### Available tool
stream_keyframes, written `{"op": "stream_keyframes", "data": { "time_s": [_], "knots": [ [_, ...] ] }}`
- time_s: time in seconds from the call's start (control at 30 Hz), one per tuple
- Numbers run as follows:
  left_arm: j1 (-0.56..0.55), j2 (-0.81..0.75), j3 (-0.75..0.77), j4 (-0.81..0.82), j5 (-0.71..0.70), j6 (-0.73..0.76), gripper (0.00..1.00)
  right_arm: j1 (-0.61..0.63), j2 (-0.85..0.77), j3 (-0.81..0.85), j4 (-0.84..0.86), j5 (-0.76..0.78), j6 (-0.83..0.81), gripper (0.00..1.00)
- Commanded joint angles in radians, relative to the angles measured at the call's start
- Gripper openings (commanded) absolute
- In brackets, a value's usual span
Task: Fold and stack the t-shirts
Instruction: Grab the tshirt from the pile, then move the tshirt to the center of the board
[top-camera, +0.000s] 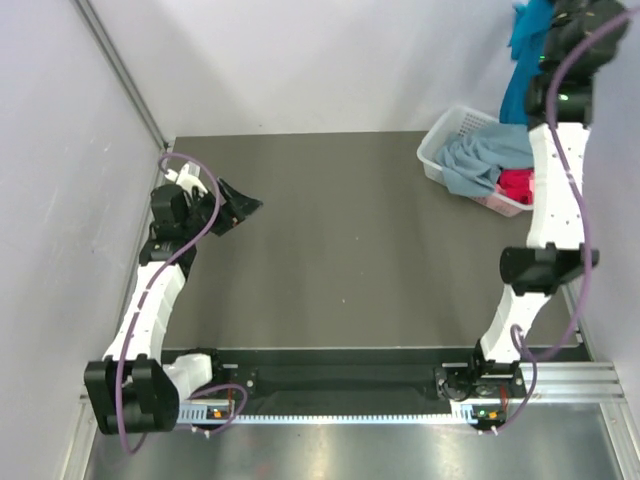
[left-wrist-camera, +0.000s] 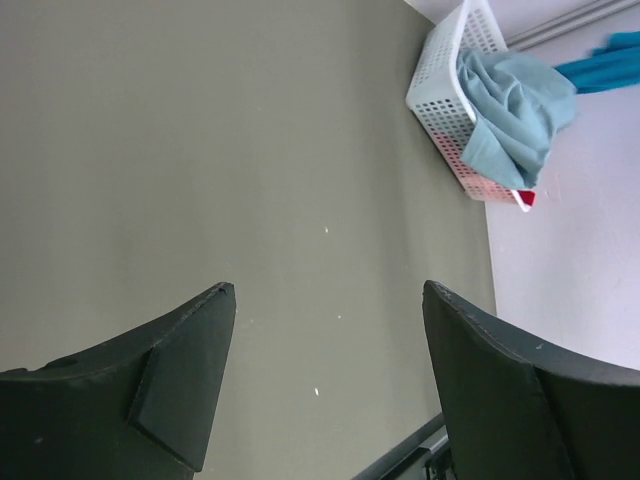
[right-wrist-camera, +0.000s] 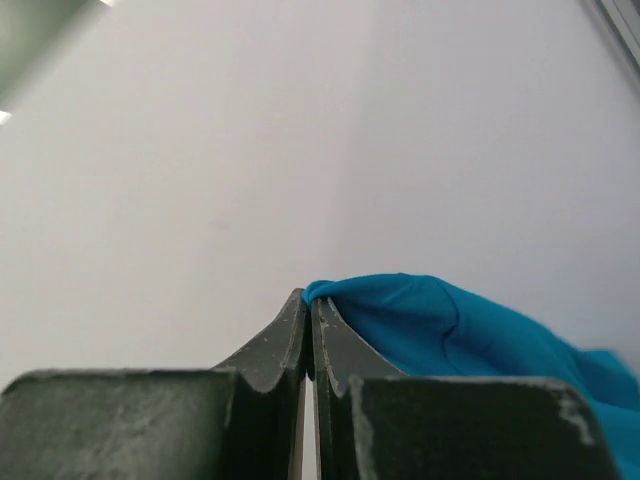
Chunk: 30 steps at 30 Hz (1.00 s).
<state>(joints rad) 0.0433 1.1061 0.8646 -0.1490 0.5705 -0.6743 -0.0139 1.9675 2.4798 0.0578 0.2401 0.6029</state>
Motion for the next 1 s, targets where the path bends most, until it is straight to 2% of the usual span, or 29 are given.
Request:
{"op": "stream_keyframes", "data": {
  "time_s": [0.0, 0.13, 0.27, 0.37, 0.4, 0.43, 0.47, 0.5, 0.53, 0.57, 0.6, 0.63, 0.67, 0.7, 0.73, 0.8, 0.87, 0.97],
  "knots": [
    [-0.002, -0.064, -0.019, -0.023, 0.000, -0.013, 0.80, 0.051, -0.146, 0.056, 0.175, -0.125, 0.115, 0.00],
    [-0.003, -0.104, -0.018, -0.089, -0.012, -0.010, 0.82, 0.158, -0.219, 0.032, 0.091, -0.284, 0.163, 0.00],
    [-0.003, -0.124, -0.012, -0.126, 0.002, -0.030, 0.82, 0.394, -0.327, -0.063, -0.013, -0.320, 0.055, 0.00],
    [-0.010, -0.147, 0.008, -0.176, -0.015, -0.019, 0.83, 0.512, -0.465, -0.283, -0.038, -0.331, 0.077, 0.00],
    [-0.011, -0.149, 0.019, -0.205, -0.044, -0.012, 0.83, 0.546, -0.539, -0.339, -0.085, -0.320, 0.069, 0.00],
    [-0.010, -0.153, 0.033, -0.237, -0.069, 0.011, 0.84, 0.581, -0.577, -0.464, -0.105, -0.300, 0.064, 0.00],
    [-0.010, -0.152, 0.069, -0.330, -0.104, 0.022, 0.85, 0.641, -0.611, -0.528, -0.113, -0.286, 0.060, 0.00],
    [-0.011, -0.152, 0.086, -0.368, -0.177, 0.034, 0.87, 0.666, -0.665, -0.586, -0.128, -0.286, 0.064, 0.00],
    [-0.011, -0.152, 0.097, -0.398, -0.201, 0.056, 0.87, 0.689, -0.682, -0.670, -0.204, -0.285, 0.067, 0.02],
    [-0.011, -0.155, 0.115, -0.444, -0.227, 0.062, 0.88, 0.727, -0.694, -0.699, -0.258, -0.286, 0.078, 0.11],
    [-0.010, -0.157, 0.119, -0.455, -0.242, 0.062, 0.90, 0.742, -0.719, -0.729, -0.319, -0.288, 0.077, 0.26],
    [-0.011, -0.157, 0.122, -0.463, -0.241, 0.065, 0.90, 0.755, -0.736, -0.808, -0.391, -0.288, 0.074, 0.52],
    [-0.013, -0.154, 0.125, -0.466, -0.232, 0.062, 0.90, 0.761, -0.757, -0.853, -0.432, -0.274, 0.075, 0.59],
    [-0.016, -0.155, 0.123, -0.463, -0.222, 0.059, 0.90, 0.761, -0.809, -0.952, -0.458, -0.250, 0.089, 0.72],
    [-0.022, -0.157, 0.120, -0.457, -0.213, 0.053, 0.90, 0.759, -0.837, -1.005, -0.473, -0.204, 0.095, 0.80],
    [-0.039, -0.163, 0.111, -0.455, -0.209, 0.053, 0.91, 0.756, -0.909, -1.122, -0.486, -0.177, 0.092, 0.87],
    [-0.040, -0.166, 0.105, -0.454, -0.204, 0.064, 0.91, 0.755, -0.929, -1.157, -0.571, -0.162, 0.055, 0.90],
    [-0.182, -0.150, 0.111, -0.458, -0.237, 0.074, 0.91, 0.753, -0.921, -1.188, -0.764, -0.127, -0.003, 0.91]
  ]
}}
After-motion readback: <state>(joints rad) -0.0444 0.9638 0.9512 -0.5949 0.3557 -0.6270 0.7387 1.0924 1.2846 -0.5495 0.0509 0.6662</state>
